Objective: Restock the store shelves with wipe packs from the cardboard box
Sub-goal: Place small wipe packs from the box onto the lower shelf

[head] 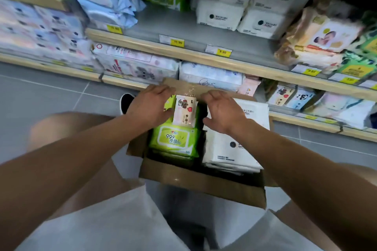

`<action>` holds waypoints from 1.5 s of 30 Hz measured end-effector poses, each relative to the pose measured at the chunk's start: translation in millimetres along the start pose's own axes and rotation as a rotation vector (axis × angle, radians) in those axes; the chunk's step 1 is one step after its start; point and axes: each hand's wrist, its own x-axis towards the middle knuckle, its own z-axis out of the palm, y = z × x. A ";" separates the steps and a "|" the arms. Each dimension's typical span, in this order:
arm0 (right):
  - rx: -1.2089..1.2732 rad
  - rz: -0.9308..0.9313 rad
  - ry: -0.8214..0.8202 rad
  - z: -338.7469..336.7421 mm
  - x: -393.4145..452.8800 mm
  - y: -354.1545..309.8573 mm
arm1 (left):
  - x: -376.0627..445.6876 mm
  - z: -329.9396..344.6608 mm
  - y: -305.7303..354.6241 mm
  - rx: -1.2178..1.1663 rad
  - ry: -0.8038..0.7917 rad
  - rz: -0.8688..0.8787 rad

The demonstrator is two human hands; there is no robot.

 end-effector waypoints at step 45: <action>0.195 0.034 0.020 55.0 89.4 -9.8 | 56.4 48.1 -70.0 -0.206 -0.116 -0.142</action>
